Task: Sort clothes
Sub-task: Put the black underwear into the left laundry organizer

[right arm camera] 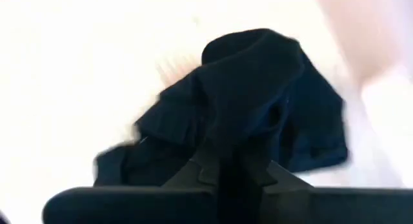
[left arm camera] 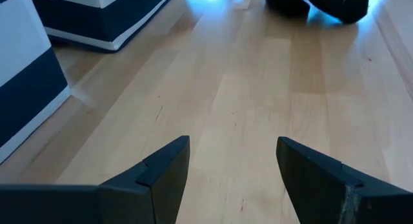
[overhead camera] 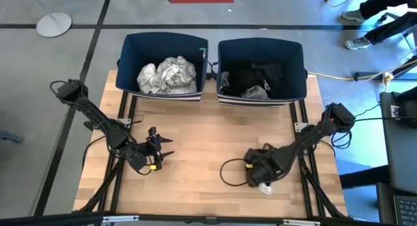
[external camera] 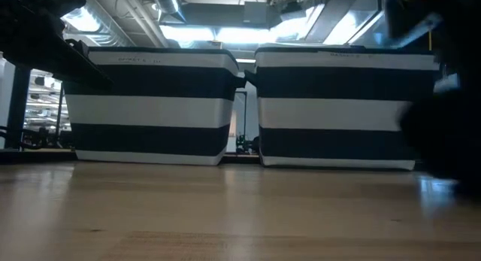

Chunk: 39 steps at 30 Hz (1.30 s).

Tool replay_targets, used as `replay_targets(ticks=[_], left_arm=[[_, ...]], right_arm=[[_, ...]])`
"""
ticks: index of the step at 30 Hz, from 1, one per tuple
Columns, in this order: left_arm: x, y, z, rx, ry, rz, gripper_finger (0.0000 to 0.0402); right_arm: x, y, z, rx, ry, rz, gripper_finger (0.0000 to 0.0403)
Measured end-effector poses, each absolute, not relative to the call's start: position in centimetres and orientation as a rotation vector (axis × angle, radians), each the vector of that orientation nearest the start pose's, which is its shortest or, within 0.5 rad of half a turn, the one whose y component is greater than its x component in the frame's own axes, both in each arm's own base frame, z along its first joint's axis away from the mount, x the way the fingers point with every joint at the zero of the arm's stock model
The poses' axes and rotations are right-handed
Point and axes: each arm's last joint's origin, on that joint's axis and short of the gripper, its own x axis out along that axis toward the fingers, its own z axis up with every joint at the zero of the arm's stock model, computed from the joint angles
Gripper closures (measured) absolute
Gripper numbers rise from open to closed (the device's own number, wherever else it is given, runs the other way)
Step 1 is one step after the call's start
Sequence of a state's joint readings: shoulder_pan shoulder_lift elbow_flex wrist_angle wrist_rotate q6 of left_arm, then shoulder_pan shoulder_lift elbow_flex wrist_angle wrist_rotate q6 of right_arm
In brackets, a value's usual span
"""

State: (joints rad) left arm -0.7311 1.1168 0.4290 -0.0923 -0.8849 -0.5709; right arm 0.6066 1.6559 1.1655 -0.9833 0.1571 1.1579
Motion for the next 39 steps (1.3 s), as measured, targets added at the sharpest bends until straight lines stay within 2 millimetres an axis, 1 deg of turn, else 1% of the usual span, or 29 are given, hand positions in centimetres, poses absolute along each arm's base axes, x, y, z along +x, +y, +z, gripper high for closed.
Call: replay_targets(ticks=[3,8,12,16,19,22,25,28,30,32,35,39], left_arm=[[15.9,-11.2,17.2,0.004,0.464,0.288,0.0179],[15.9,-11.2,17.2,0.005,0.465,0.288,0.0179],[15.9,-11.2,17.2,0.005,0.465,0.288,0.0179],[15.9,-11.2,17.2,0.005,0.465,0.288,0.0179],[15.9,-11.2,17.1,0.006,0.465,0.288,0.0179],[15.9,-11.2,17.1,0.011,0.466,0.286,0.0179],[15.9,-11.2,17.1,0.011,0.466,0.286,0.0179],[15.9,-11.2,17.1,0.011,0.466,0.286,0.0179],[15.9,-11.2,17.1,0.012,0.467,0.286,0.0179],[15.9,-11.2,17.1,0.013,0.467,0.285,0.0179],[15.9,-11.2,17.1,0.016,0.469,0.285,0.0179],[15.9,-11.2,17.1,0.016,0.470,0.285,0.0179]], right_arm=[[26.3,16.2,23.2,0.356,1.247,-0.388,0.0387],[29.0,14.9,27.7,0.246,1.065,-0.345,0.0387],[30.7,13.2,31.4,0.141,0.938,-0.330,0.0384],[31.9,11.0,35.4,0.045,0.802,-0.373,0.0384],[32.4,9.1,38.5,-0.016,0.713,-0.422,0.0384],[32.2,7.0,41.8,-0.058,0.640,-0.486,0.0383],[31.6,4.5,44.6,-0.099,0.576,-0.597,0.0383],[30.6,2.0,46.9,-0.115,0.539,-0.729,0.0383],[29.7,0.5,47.9,-0.116,0.538,-0.807,0.0383],[28.9,-1.0,48.3,-0.121,0.564,-0.873,0.0383],[28.1,-3.2,48.1,-0.109,0.621,-0.958,0.0382],[27.2,-6.1,47.3,-0.066,0.707,-1.060,0.0382]])
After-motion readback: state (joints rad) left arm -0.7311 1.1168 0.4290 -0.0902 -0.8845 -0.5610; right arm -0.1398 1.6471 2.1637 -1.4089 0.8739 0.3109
